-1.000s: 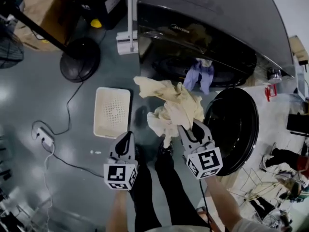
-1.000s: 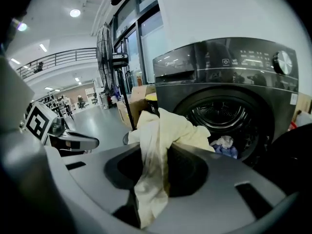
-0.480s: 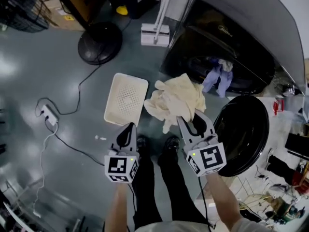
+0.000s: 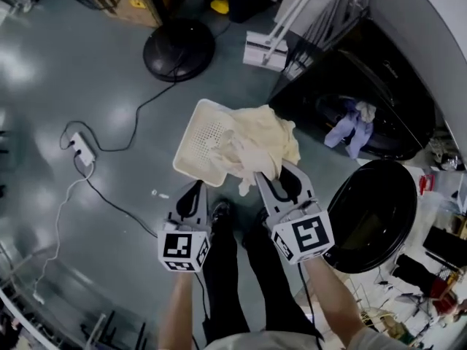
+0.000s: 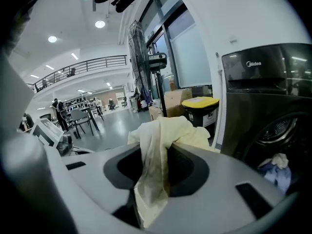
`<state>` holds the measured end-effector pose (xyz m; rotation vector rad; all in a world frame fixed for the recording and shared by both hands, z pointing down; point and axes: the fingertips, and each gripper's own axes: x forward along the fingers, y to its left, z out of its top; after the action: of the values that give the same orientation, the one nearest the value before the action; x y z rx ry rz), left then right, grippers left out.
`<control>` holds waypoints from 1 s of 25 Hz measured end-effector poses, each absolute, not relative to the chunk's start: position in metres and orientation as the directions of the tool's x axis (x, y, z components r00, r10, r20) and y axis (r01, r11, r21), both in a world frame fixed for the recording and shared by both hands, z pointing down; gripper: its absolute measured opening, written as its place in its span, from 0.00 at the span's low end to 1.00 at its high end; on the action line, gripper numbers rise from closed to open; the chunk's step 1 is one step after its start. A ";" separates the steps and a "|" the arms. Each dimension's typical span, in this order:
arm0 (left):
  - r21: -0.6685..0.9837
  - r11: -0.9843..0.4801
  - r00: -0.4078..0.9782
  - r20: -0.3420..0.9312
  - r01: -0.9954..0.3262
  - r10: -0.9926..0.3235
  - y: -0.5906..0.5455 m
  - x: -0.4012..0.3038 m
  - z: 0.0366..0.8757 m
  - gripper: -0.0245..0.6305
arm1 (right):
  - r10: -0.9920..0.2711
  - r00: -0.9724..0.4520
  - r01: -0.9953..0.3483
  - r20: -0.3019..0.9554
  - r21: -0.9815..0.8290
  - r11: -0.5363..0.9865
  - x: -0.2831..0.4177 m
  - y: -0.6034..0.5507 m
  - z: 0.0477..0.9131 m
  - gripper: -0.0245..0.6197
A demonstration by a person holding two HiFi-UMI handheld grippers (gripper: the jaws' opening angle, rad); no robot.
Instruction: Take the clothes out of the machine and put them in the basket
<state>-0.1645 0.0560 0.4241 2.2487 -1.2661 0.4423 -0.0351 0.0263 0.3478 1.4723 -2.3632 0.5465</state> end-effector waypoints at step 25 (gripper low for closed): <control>0.268 -0.263 0.375 0.601 -0.927 -0.706 0.063 -0.287 0.539 0.07 | -0.553 -0.495 -0.857 0.670 -0.269 0.440 -0.168 -0.009 0.634 0.24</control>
<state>-0.2867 0.0630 0.5393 2.0528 -1.4019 0.4892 -0.1676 -0.0094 0.6338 1.1834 -2.2037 0.8200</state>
